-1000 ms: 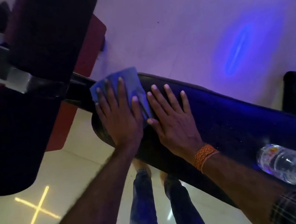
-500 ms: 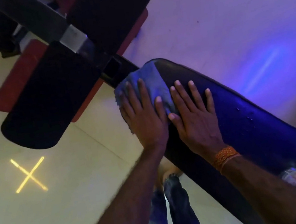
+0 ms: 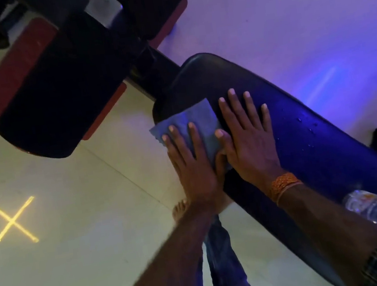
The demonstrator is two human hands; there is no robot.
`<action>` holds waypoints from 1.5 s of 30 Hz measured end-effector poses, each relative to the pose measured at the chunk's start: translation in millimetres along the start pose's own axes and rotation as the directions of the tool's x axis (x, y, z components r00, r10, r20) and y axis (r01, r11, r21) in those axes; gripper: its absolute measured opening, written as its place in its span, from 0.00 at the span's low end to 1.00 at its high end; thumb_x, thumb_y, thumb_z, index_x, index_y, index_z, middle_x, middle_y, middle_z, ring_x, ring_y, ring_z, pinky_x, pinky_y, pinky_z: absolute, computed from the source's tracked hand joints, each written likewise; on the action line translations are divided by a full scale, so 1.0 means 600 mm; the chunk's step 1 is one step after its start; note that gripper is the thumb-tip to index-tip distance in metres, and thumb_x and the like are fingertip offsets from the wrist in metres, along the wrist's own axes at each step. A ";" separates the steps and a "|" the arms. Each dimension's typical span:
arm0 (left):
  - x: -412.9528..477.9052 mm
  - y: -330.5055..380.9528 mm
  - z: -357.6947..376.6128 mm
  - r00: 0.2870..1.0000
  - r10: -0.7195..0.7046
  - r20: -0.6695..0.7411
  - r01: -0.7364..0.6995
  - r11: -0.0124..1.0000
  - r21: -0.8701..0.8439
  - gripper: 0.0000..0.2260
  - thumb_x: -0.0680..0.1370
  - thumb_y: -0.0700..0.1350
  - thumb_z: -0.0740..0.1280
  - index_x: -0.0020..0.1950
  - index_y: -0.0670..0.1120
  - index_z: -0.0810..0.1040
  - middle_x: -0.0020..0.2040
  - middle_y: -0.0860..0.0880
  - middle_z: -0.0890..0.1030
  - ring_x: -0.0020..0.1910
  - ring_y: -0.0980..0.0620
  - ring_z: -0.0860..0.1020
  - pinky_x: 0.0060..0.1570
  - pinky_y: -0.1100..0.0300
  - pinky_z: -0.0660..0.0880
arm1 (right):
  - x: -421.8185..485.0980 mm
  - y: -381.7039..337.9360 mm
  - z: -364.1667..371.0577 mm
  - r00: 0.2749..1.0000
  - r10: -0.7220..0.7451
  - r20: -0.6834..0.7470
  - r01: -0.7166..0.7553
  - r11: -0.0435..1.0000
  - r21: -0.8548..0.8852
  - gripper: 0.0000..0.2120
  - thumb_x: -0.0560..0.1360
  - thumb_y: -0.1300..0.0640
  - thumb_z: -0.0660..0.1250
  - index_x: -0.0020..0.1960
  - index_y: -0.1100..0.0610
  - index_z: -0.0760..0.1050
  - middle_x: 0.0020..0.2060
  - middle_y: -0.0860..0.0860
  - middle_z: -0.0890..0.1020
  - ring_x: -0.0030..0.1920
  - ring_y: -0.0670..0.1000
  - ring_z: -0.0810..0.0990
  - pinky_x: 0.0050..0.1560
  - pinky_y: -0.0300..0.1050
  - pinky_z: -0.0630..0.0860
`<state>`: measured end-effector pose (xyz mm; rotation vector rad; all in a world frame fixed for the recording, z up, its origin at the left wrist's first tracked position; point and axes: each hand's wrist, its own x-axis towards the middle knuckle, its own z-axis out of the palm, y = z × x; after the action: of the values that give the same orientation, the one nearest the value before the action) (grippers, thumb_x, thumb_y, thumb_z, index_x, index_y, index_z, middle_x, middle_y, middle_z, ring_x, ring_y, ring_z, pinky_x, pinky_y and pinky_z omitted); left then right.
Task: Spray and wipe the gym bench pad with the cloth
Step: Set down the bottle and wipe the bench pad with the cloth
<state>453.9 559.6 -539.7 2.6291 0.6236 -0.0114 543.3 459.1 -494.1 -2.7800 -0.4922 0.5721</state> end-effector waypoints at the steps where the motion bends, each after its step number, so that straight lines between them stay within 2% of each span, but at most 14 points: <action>1: 0.009 -0.003 0.000 1.000 0.013 -0.004 -0.013 1.000 0.010 0.39 0.82 0.65 0.59 0.83 0.40 0.58 0.82 0.31 0.52 0.82 0.29 0.49 0.80 0.36 0.54 | -0.007 0.003 0.000 1.000 0.003 0.002 -0.003 1.000 -0.001 0.32 0.83 0.38 0.38 0.84 0.48 0.46 0.84 0.48 0.44 0.84 0.54 0.41 0.82 0.65 0.44; 5: 0.097 -0.012 -0.005 0.996 0.040 -0.084 -0.029 0.991 0.128 0.39 0.81 0.70 0.56 0.84 0.46 0.57 0.84 0.35 0.54 0.83 0.33 0.51 0.80 0.38 0.52 | -0.046 0.016 0.006 0.999 0.030 -0.027 -0.030 0.999 -0.013 0.31 0.83 0.38 0.40 0.84 0.47 0.50 0.84 0.48 0.47 0.84 0.54 0.44 0.82 0.65 0.47; 7: 0.082 -0.019 -0.002 0.984 0.162 -0.068 -0.151 0.977 0.151 0.34 0.83 0.67 0.56 0.84 0.51 0.57 0.84 0.36 0.54 0.83 0.33 0.50 0.81 0.37 0.50 | -0.068 0.026 0.012 0.997 0.069 -0.039 -0.069 0.998 -0.005 0.32 0.83 0.38 0.41 0.84 0.47 0.50 0.84 0.48 0.47 0.84 0.54 0.45 0.81 0.65 0.48; 9: 0.022 -0.025 -0.002 0.941 0.339 0.027 -0.339 0.933 0.121 0.31 0.83 0.64 0.57 0.84 0.55 0.57 0.85 0.37 0.51 0.84 0.35 0.47 0.81 0.37 0.47 | -0.091 0.036 0.013 0.990 0.136 -0.048 -0.135 0.991 0.018 0.32 0.83 0.38 0.41 0.84 0.47 0.49 0.84 0.47 0.46 0.84 0.54 0.44 0.81 0.65 0.47; 11: -0.013 -0.036 -0.004 0.899 0.422 0.115 -0.432 0.898 0.080 0.31 0.82 0.64 0.59 0.84 0.56 0.59 0.85 0.38 0.51 0.84 0.35 0.46 0.80 0.37 0.47 | -0.113 0.047 0.015 0.979 0.195 -0.049 -0.194 0.980 0.032 0.31 0.83 0.38 0.43 0.84 0.46 0.49 0.84 0.46 0.45 0.84 0.54 0.43 0.81 0.66 0.47; 16: 0.049 0.033 0.004 0.982 0.187 -0.033 -0.179 0.968 0.176 0.33 0.82 0.69 0.52 0.83 0.53 0.61 0.84 0.37 0.56 0.83 0.34 0.53 0.80 0.38 0.50 | -0.160 0.074 0.027 0.969 0.233 -0.080 -0.229 0.972 0.057 0.30 0.84 0.38 0.43 0.84 0.45 0.50 0.84 0.46 0.47 0.84 0.54 0.44 0.81 0.65 0.47; 18: 0.018 0.040 0.019 0.967 0.256 -0.019 -0.246 0.946 0.209 0.30 0.84 0.66 0.52 0.84 0.55 0.58 0.84 0.38 0.56 0.83 0.34 0.53 0.80 0.37 0.50 | -0.171 0.080 0.032 0.963 0.250 -0.102 -0.243 0.967 0.076 0.31 0.83 0.38 0.42 0.84 0.46 0.51 0.84 0.47 0.48 0.84 0.54 0.45 0.82 0.64 0.46; 21: -0.061 0.011 0.021 0.883 0.457 0.104 -0.469 0.867 0.168 0.27 0.85 0.62 0.53 0.83 0.57 0.59 0.85 0.41 0.55 0.84 0.36 0.51 0.80 0.38 0.50 | -0.183 0.090 0.032 0.953 0.282 -0.107 -0.273 0.958 0.092 0.32 0.83 0.38 0.42 0.84 0.47 0.51 0.84 0.48 0.48 0.84 0.54 0.45 0.82 0.64 0.46; 23: -0.062 -0.002 0.016 0.847 0.513 0.136 -0.530 0.832 0.163 0.28 0.84 0.63 0.55 0.83 0.57 0.60 0.85 0.42 0.56 0.84 0.37 0.51 0.80 0.39 0.50 | -0.194 0.094 0.032 0.953 0.283 -0.104 -0.276 0.958 0.076 0.32 0.83 0.38 0.41 0.84 0.47 0.50 0.85 0.48 0.48 0.84 0.54 0.45 0.81 0.64 0.47; 28: 0.005 0.049 0.036 0.941 0.336 -0.046 -0.314 0.913 0.260 0.30 0.84 0.65 0.53 0.84 0.55 0.57 0.84 0.41 0.57 0.83 0.36 0.54 0.80 0.39 0.51 | -0.207 0.109 0.044 0.941 0.304 -0.150 -0.289 0.950 0.115 0.31 0.84 0.38 0.43 0.84 0.48 0.51 0.85 0.49 0.49 0.84 0.54 0.45 0.82 0.64 0.44; 34: -0.106 0.032 0.026 0.796 0.563 0.221 -0.599 0.784 0.161 0.27 0.86 0.61 0.48 0.84 0.56 0.58 0.85 0.41 0.55 0.84 0.36 0.51 0.80 0.37 0.50 | -0.216 0.116 0.043 0.931 0.341 -0.131 -0.330 0.939 0.097 0.30 0.86 0.41 0.48 0.84 0.49 0.48 0.85 0.51 0.46 0.84 0.56 0.42 0.82 0.64 0.43; 39: -0.010 0.092 0.042 0.915 0.402 0.039 -0.398 0.879 0.264 0.27 0.86 0.61 0.51 0.84 0.55 0.57 0.84 0.42 0.57 0.83 0.37 0.54 0.80 0.38 0.53 | -0.216 0.123 0.049 0.897 0.397 -0.192 -0.374 0.916 0.148 0.31 0.85 0.40 0.48 0.84 0.50 0.50 0.85 0.52 0.49 0.84 0.56 0.45 0.82 0.63 0.44; 41: -0.046 0.088 0.045 0.885 0.454 0.102 -0.465 0.850 0.247 0.27 0.86 0.60 0.50 0.84 0.55 0.56 0.85 0.41 0.55 0.84 0.36 0.52 0.80 0.37 0.51 | -0.215 0.125 0.048 0.886 0.425 -0.187 -0.400 0.903 0.157 0.31 0.85 0.40 0.48 0.84 0.50 0.50 0.85 0.52 0.48 0.84 0.56 0.45 0.82 0.63 0.44; 45: -0.111 0.057 0.022 0.758 0.578 0.303 -0.643 0.741 0.195 0.27 0.86 0.59 0.51 0.84 0.55 0.56 0.85 0.42 0.53 0.84 0.37 0.50 0.80 0.37 0.51 | -0.216 0.140 0.035 0.882 0.443 -0.161 -0.422 0.894 0.150 0.30 0.86 0.42 0.48 0.85 0.50 0.49 0.85 0.51 0.47 0.84 0.55 0.44 0.82 0.63 0.44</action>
<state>410.3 498.2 -530.5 2.9269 -0.3841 -0.2107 445.2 337.8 -495.9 -2.8030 0.2097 0.3951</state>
